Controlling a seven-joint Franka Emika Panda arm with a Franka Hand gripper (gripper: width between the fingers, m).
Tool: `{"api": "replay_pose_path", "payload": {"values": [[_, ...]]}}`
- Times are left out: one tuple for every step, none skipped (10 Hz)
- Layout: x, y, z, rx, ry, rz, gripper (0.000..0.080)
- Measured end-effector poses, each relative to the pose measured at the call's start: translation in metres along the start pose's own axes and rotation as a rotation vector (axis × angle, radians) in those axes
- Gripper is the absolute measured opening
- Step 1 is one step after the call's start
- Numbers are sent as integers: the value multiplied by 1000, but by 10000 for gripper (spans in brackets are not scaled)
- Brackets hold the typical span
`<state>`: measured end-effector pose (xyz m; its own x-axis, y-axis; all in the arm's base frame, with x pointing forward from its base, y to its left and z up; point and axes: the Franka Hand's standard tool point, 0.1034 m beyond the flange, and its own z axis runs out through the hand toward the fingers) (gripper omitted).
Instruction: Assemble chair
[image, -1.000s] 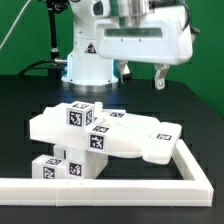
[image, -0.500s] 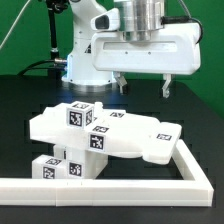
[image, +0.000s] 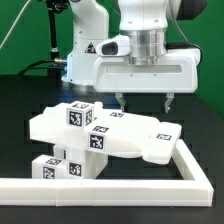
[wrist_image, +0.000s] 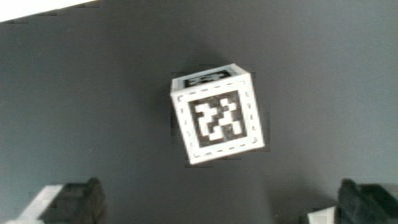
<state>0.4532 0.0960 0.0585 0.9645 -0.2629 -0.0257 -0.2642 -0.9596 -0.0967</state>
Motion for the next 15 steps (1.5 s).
{"api": "replay_pose_path", "payload": {"values": [[0,1,0,-1,0,3,649],[0,1,1,-1,-2,3,649],[-3,0,3,-4,-3,7,649],[-13,-3,14,-16,0,17,649],[-19,-2,27,-28,7,10,649],[-19,2,35,-39,11,12,649],[-18,4,43,-48,35,6,649],[-18,5,47,-52,41,4,649],[-18,4,45,-50,41,5,649],[-18,5,46,-51,40,5,539],[-18,5,46,-52,40,5,539],[-18,5,46,-52,40,5,339],[-18,5,46,-52,40,5,284],[-18,5,46,-52,40,5,284],[-18,5,46,-52,40,5,284]]}}
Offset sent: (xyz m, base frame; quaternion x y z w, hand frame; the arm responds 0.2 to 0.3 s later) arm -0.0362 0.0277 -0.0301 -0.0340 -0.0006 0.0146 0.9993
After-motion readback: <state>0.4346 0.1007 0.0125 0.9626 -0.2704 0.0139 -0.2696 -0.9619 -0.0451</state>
